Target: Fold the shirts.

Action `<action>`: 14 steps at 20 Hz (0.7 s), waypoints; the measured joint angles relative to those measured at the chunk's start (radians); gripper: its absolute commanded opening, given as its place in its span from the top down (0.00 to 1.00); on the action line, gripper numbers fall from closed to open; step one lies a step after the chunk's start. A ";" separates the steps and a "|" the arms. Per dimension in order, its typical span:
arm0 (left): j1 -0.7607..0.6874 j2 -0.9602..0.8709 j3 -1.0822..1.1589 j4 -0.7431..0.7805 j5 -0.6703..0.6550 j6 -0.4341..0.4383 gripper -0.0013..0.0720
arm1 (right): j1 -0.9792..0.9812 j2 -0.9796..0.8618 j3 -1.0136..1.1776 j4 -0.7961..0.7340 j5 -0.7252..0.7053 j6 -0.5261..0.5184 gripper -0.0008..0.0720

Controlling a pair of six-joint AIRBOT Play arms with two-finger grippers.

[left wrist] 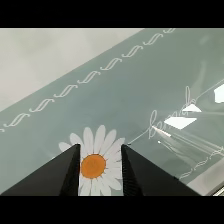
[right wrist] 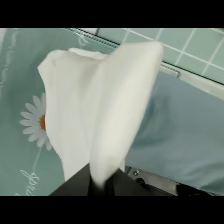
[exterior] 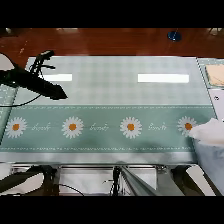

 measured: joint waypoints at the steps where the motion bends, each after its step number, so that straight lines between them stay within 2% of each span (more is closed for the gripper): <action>1: 0.009 0.000 0.000 0.000 0.003 0.000 0.54 | -0.002 0.005 -0.044 -0.048 0.001 -0.014 0.95; 7: 0.066 0.000 0.010 0.000 0.004 -0.002 0.54 | -0.007 0.012 -0.332 -0.392 -0.010 -0.120 0.95; 14: 0.111 0.000 0.060 0.000 -0.001 -0.038 0.54 | -0.007 0.013 -0.646 -0.563 -0.108 -0.130 0.95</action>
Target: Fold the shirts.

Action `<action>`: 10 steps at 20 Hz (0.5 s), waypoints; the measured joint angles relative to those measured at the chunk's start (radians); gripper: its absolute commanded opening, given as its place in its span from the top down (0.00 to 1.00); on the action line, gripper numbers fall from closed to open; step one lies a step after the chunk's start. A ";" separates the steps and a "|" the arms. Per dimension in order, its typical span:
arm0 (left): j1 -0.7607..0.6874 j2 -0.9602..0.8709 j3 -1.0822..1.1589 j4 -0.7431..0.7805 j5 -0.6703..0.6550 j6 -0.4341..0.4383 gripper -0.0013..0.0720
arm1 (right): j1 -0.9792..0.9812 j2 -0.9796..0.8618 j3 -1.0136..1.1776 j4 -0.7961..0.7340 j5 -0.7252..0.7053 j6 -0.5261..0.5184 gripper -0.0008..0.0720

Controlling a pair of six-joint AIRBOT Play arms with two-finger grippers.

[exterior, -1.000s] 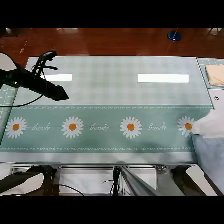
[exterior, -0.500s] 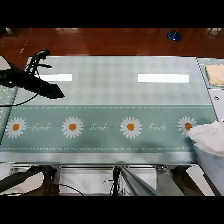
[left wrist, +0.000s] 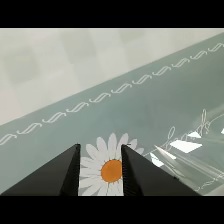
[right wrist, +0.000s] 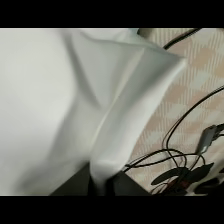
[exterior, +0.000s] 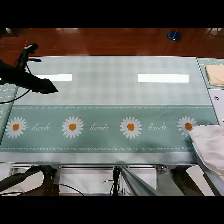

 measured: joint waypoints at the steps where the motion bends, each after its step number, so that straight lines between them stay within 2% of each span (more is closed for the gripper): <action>1: 0.003 0.000 0.010 0.000 -0.001 0.000 0.54 | 0.000 0.000 -0.022 -0.031 -0.009 0.000 0.95; 5: 0.009 0.000 0.039 0.000 -0.006 -0.008 0.54 | 0.000 0.000 -0.068 -0.138 -0.053 0.000 0.94; 6: 0.010 0.000 0.043 0.000 -0.007 -0.008 0.54 | 0.000 0.000 -0.072 -0.149 -0.064 0.001 0.84; 8: 0.010 0.000 0.047 0.000 -0.007 -0.008 0.54 | 0.000 0.000 -0.078 -0.167 -0.081 0.006 0.39; 9: 0.011 0.000 0.048 0.000 -0.006 -0.008 0.54 | 0.000 0.000 -0.080 -0.175 -0.087 0.007 0.30; 10: 0.011 0.000 0.049 0.000 -0.006 -0.008 0.54 | 0.000 0.000 -0.081 -0.176 -0.094 -0.001 0.31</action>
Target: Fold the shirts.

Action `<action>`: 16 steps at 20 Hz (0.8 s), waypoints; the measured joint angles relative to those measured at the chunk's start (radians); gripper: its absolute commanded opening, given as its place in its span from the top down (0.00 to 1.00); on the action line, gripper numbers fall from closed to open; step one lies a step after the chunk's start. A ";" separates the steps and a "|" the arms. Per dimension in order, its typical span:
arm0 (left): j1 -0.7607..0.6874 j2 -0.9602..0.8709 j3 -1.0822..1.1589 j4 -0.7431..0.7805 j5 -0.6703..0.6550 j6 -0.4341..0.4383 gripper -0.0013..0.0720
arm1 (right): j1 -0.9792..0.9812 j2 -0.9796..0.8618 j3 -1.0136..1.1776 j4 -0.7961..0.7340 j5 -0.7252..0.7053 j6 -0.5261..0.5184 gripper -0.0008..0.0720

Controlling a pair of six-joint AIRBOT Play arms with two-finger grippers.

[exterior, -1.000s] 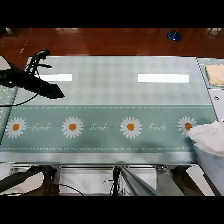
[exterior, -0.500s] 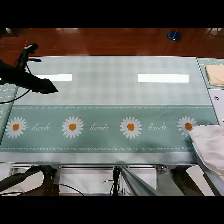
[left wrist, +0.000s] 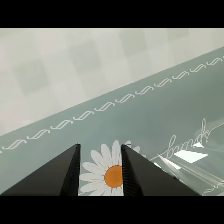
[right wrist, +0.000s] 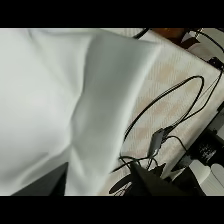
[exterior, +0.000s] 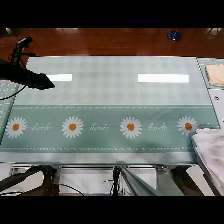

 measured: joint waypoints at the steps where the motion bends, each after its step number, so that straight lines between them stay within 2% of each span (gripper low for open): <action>1: 0.000 0.000 0.000 0.000 0.001 0.000 0.54 | 0.000 0.000 -0.001 -0.004 -0.005 -0.019 0.31; 4: 0.000 0.000 0.001 0.000 0.001 0.000 0.54 | 0.000 0.000 -0.003 -0.113 -0.021 -0.071 0.31; 6: 0.000 0.000 0.002 0.000 0.002 -0.001 0.54 | 0.000 0.000 0.001 -0.231 -0.064 -0.053 0.31; 7: 0.000 0.000 0.002 0.000 0.003 -0.001 0.54 | 0.000 0.000 0.011 -0.269 -0.096 -0.027 0.34; 8: 0.000 0.000 0.002 0.000 0.004 -0.001 0.54 | 0.003 0.000 0.027 -0.278 -0.138 0.001 0.41; 9: 0.000 0.000 0.002 0.000 0.005 0.000 0.54 | 0.013 0.000 0.055 -0.254 -0.200 0.034 0.45; 11: 0.000 0.000 0.002 0.000 0.006 0.011 0.52 | 0.048 -0.001 0.126 -0.071 -0.418 0.103 0.55; 12: 0.000 0.000 0.002 0.000 0.006 0.026 0.51 | 0.068 -0.005 0.158 0.061 -0.559 0.144 0.55; 13: 0.000 0.000 0.002 0.000 0.009 0.039 0.51 | 0.097 -0.018 0.190 0.229 -0.722 0.181 0.49; 14: -0.001 0.000 0.002 0.000 0.019 0.049 0.51 | 0.130 -0.038 0.223 0.401 -0.858 0.202 0.49; 15: -0.004 0.000 0.002 0.000 0.028 0.057 0.38 | 0.179 -0.078 0.273 0.596 -0.958 0.195 0.49; 16: -0.010 0.000 0.002 0.000 0.045 0.062 0.24 | 0.239 -0.132 0.337 0.780 -0.993 0.135 0.49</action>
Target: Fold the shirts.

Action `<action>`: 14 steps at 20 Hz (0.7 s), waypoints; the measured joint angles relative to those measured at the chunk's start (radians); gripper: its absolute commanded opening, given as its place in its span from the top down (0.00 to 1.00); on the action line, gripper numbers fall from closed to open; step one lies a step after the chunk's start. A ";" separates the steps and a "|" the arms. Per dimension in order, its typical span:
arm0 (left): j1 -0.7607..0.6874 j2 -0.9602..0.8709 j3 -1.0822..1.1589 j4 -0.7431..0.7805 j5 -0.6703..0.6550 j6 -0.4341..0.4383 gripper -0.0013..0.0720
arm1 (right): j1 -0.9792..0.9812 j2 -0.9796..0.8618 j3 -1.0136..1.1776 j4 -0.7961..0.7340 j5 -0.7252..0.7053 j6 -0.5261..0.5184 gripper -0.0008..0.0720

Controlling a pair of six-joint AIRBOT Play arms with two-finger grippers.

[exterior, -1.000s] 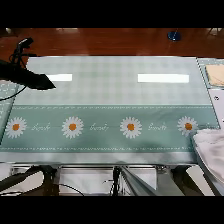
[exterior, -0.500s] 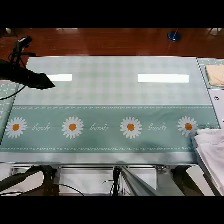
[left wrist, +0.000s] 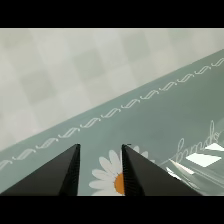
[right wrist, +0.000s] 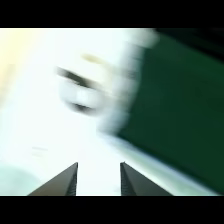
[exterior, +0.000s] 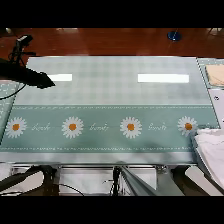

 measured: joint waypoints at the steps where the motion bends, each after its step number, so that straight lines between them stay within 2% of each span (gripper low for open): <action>1: -0.008 0.000 0.000 -0.001 0.011 0.005 0.25 | 0.079 -0.070 0.078 0.178 0.024 -0.089 0.49; 3: -0.033 -0.001 0.000 -0.011 0.063 0.009 0.25 | 0.270 -0.216 0.205 0.399 0.220 -0.232 0.49; 5: -0.067 -0.005 0.000 -0.012 0.152 -0.005 0.25 | 0.467 -0.329 0.281 0.464 0.425 -0.304 0.49; 9: -0.159 -0.042 0.000 0.003 0.250 -0.083 0.25 | 0.793 -0.430 0.341 0.253 0.672 -0.315 0.48; 10: -0.190 -0.056 0.000 0.028 0.249 -0.113 0.25 | 0.852 -0.438 0.348 0.185 0.703 -0.314 0.45; 11: -0.225 -0.072 0.000 0.078 0.246 -0.146 0.25 | 0.909 -0.442 0.352 0.113 0.727 -0.313 0.31; 12: -0.259 -0.087 0.000 0.135 0.237 -0.180 0.25 | 0.958 -0.444 0.355 0.056 0.737 -0.312 0.23; 14: -0.327 -0.116 0.000 0.258 0.231 -0.254 0.25 | 1.030 -0.446 0.359 -0.023 0.729 -0.310 0.23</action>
